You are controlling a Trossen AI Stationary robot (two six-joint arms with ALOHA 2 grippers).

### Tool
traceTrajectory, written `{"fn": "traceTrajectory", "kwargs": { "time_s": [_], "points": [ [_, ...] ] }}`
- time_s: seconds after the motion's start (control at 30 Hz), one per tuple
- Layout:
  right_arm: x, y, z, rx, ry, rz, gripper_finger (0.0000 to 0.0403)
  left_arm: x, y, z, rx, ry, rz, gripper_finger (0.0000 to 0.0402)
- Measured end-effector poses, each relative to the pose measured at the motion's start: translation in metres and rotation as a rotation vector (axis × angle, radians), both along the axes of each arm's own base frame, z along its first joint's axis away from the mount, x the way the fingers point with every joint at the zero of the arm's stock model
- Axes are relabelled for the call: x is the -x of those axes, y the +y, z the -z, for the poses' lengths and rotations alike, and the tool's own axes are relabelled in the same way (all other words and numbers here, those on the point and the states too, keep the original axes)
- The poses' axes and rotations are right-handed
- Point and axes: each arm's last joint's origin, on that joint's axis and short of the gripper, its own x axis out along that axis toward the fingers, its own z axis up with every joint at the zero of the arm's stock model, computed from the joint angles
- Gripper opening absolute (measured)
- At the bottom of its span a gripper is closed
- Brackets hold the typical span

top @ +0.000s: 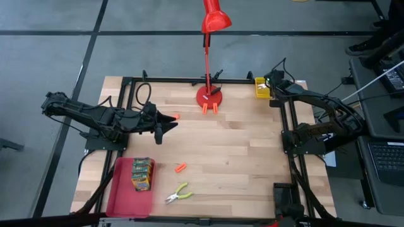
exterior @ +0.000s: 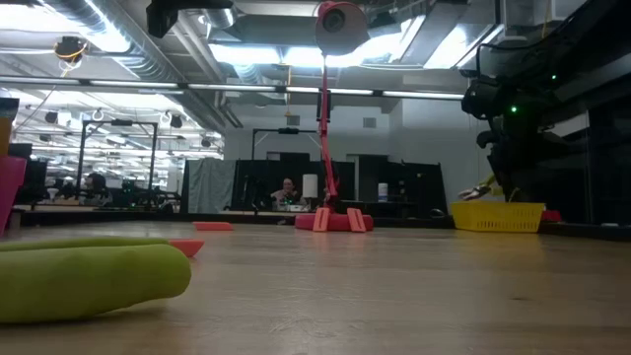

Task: Pick & Place School Supplies
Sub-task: Put the green hole puncher into the yellow bin

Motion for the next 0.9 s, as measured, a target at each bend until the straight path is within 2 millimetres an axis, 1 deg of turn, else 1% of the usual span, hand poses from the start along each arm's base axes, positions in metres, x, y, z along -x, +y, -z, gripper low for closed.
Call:
{"fn": "traceTrajectory", "kwargs": {
  "time_s": [0.17,0.27,0.5,0.6,0.7,0.77,0.83,0.9],
  "points": [
    [-0.006,0.0,-0.004,0.057,-0.001,-0.015,0.0112,0.0,0.0,0.0,0.002,0.001,0.007,0.0141],
    [-0.007,0.001,-0.004,0.058,0.013,-0.028,0.0128,0.0,0.0,0.0,0.002,0.001,0.008,0.0141],
    [-0.011,0.003,-0.005,0.079,0.025,-0.039,0.0138,0.0,-0.001,0.0,0.002,0.005,0.031,0.0141],
    [-0.017,0.005,-0.01,0.127,0.04,-0.074,0.0137,0.0,-0.001,0.0,-0.003,0.006,0.032,0.0141],
    [-0.028,0.008,-0.022,0.226,0.097,-0.205,0.0137,0.0,-0.001,0.0,-0.015,0.009,0.035,0.0141],
    [-0.04,0.011,-0.035,0.333,0.15,-0.362,0.0136,0.0,-0.001,0.0,-0.027,0.012,0.039,0.0141],
    [-0.06,0.018,-0.052,0.487,0.189,-0.581,0.0136,0.0,-0.001,0.0,-0.045,0.017,0.044,0.0141],
    [-0.082,0.032,-0.069,0.678,0.199,-0.857,0.0136,0.0,-0.001,0.0,-0.066,0.023,0.05,0.0141]
  ]
}}
